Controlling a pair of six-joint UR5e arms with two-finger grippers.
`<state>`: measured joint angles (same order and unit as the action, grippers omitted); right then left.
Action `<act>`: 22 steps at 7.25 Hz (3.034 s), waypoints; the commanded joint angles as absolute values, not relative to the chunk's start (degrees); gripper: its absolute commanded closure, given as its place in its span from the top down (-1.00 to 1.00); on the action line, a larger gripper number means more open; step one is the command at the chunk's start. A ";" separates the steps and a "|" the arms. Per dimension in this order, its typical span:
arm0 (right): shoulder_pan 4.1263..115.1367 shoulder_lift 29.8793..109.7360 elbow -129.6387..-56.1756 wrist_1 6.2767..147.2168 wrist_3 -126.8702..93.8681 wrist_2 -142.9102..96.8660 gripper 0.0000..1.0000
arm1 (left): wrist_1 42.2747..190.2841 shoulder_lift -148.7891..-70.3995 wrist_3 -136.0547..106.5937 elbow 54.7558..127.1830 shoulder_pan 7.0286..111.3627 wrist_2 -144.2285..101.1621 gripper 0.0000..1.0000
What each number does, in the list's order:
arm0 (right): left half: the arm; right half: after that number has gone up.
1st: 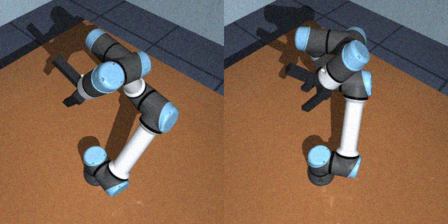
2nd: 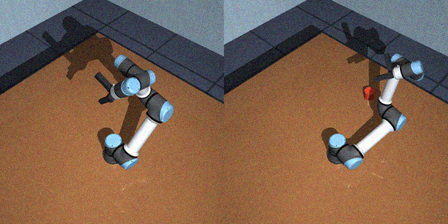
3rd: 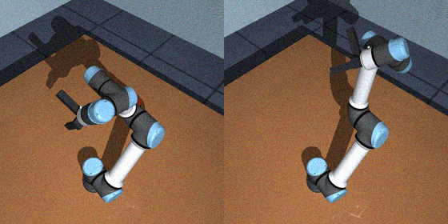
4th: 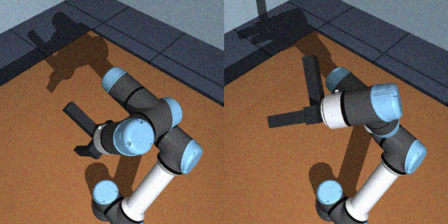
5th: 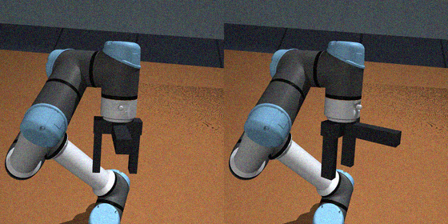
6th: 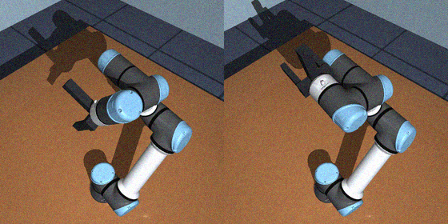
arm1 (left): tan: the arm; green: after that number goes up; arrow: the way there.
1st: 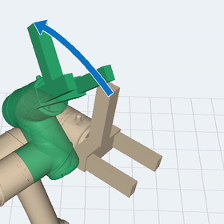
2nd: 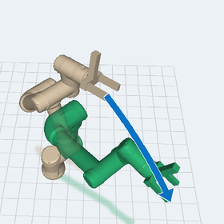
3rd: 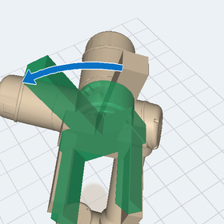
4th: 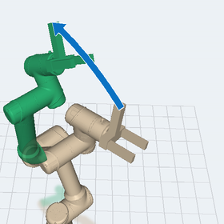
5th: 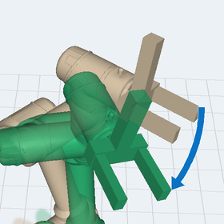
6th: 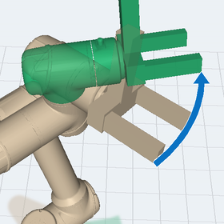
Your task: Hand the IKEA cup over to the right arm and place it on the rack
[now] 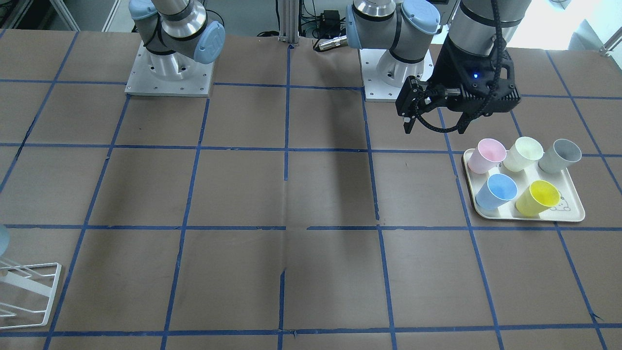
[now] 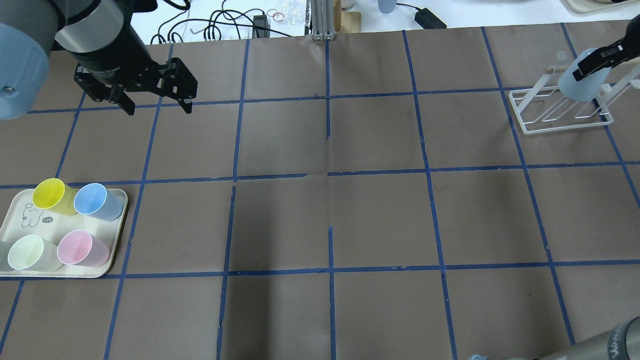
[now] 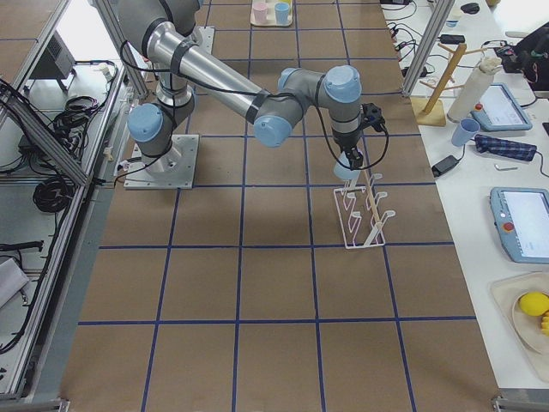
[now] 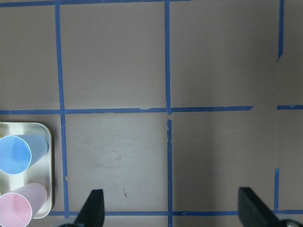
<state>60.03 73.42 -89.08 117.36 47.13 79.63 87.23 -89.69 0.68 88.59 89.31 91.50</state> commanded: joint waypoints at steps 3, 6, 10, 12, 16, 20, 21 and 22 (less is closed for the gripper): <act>58.02 71.99 -89.74 117.25 48.60 79.28 -0.50 | 91.11 -90.09 -0.09 87.02 89.30 91.67 1.00; 58.01 70.93 -89.82 116.98 48.08 79.36 -0.50 | 92.46 -90.44 -0.09 86.40 89.30 91.50 1.00; 58.01 68.73 -90.00 116.89 47.81 79.28 -0.50 | 92.29 -90.53 -0.09 86.22 89.30 91.49 1.00; 58.01 67.50 -90.00 116.89 47.73 79.37 -0.48 | 94.03 -90.35 -0.78 85.96 89.30 91.67 1.00; 58.01 65.92 -90.00 116.98 47.55 79.19 -0.23 | 94.22 -90.53 -0.88 85.52 89.30 91.50 1.00; 57.92 66.62 -89.91 116.37 47.29 80.33 1.00 | 94.13 -90.53 -0.97 85.60 89.30 91.23 1.00; 58.01 67.93 -89.83 115.58 45.98 80.59 1.00 | 94.04 -90.53 -0.97 85.52 89.30 91.14 1.00; 58.18 70.64 -89.91 112.36 43.79 81.20 1.00 | 94.04 -90.53 -0.88 85.52 89.30 91.23 1.00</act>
<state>58.02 68.07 -89.87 115.12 45.92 80.61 94.07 -90.53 -0.95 85.54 89.30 91.19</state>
